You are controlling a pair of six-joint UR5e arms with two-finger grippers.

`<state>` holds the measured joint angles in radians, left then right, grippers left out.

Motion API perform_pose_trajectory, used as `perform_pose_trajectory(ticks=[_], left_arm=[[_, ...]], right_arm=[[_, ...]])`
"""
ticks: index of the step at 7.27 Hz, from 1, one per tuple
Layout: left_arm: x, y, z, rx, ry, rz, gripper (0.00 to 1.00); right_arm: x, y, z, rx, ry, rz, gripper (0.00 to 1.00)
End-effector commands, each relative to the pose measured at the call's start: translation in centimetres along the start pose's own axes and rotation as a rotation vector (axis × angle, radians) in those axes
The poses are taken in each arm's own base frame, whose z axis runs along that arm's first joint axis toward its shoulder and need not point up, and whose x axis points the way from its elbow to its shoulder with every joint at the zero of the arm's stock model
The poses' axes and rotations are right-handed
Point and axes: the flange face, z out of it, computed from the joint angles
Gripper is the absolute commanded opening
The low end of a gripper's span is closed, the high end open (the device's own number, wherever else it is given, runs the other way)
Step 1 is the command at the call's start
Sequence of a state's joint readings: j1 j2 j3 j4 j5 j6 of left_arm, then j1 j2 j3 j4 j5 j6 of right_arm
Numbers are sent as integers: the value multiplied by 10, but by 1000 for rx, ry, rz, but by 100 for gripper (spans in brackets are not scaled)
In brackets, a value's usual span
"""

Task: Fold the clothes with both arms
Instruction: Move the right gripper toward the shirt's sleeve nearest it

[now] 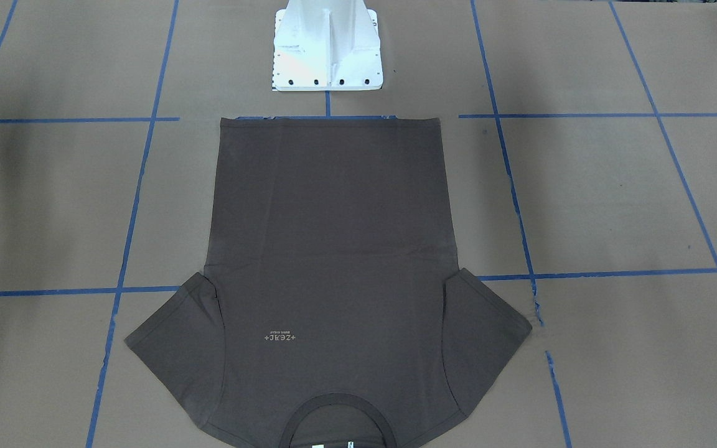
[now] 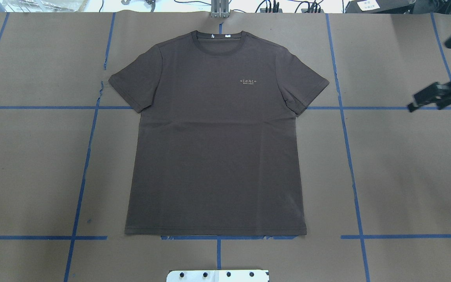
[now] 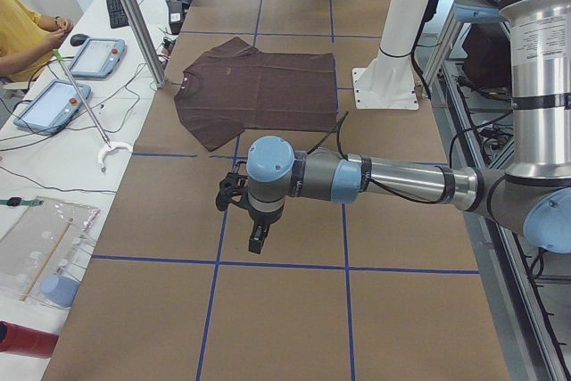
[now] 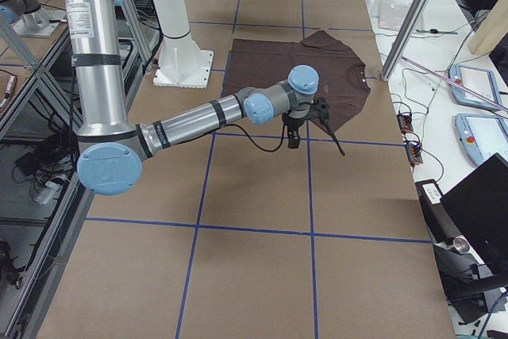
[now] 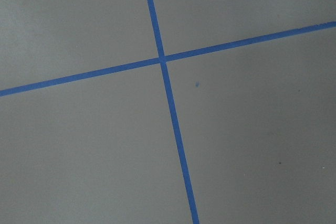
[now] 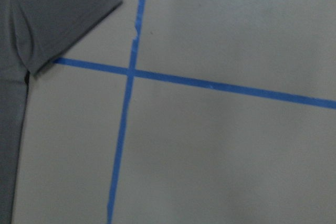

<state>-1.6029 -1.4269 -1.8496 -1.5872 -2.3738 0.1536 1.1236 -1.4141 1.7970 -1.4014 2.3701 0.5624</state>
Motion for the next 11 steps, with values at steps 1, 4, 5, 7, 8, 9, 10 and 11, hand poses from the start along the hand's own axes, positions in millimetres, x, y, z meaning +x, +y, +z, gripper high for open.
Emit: perform_pose_trajectory(ticks=[1, 4, 5, 7, 8, 9, 10, 11], left_arm=[[3, -8, 1, 20, 36, 17, 100], [5, -7, 3, 36, 84, 34, 100], [6, -7, 2, 45, 82, 41, 100], [6, -8, 1, 47, 83, 40, 100], [6, -8, 1, 47, 83, 40, 100], [7, -8, 1, 48, 85, 39, 100], [5, -7, 2, 45, 84, 37, 100], [6, -7, 2, 46, 84, 39, 100]], right_arm=[[-126, -55, 88, 155, 14, 165, 100], [-160, -93, 158, 290, 94, 400, 93], [-139, -101, 170, 335, 154, 419, 86], [-106, -123, 158, 370, 193, 469, 77], [-99, -126, 167, 355, 210, 475, 77], [-104, -131, 167, 357, 206, 476, 69], [-105, -131, 174, 349, 212, 475, 69], [-109, -133, 174, 352, 209, 472, 69]])
